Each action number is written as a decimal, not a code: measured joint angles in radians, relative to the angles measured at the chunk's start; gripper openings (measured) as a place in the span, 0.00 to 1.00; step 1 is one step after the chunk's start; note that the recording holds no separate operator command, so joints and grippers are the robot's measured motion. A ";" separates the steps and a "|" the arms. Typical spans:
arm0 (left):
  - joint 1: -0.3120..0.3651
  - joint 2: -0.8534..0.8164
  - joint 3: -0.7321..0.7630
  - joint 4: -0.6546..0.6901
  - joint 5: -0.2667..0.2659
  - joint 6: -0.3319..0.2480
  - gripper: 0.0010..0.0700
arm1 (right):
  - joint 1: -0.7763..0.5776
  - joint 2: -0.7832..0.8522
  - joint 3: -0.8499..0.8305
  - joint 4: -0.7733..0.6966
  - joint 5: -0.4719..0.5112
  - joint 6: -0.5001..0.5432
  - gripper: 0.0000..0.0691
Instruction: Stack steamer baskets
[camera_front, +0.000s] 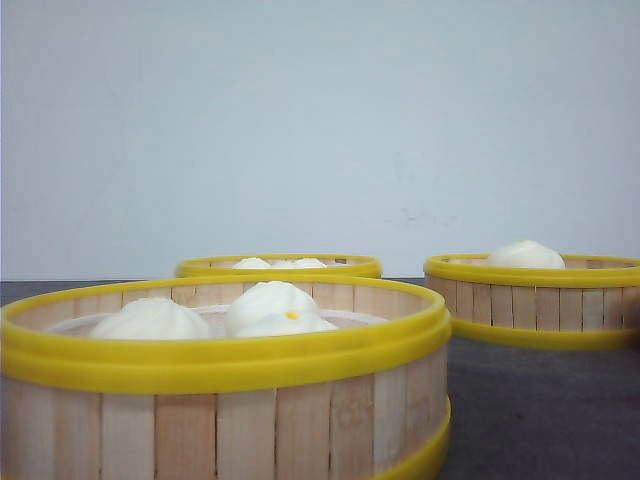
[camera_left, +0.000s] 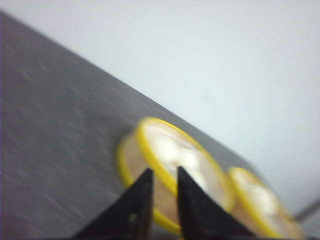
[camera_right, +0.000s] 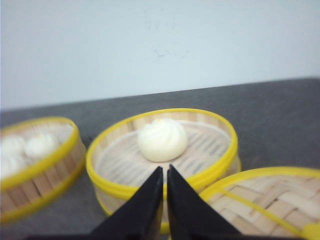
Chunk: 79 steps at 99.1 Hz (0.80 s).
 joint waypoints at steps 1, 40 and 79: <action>0.000 0.000 0.000 0.002 0.009 -0.015 0.19 | 0.000 0.000 0.000 0.003 0.000 0.012 0.02; 0.000 0.412 0.419 -0.268 0.026 0.046 0.63 | 0.000 0.000 0.000 0.006 0.000 0.195 0.02; -0.028 1.427 1.202 -0.760 0.209 0.231 0.55 | 0.000 0.000 0.000 -0.043 -0.010 0.198 0.02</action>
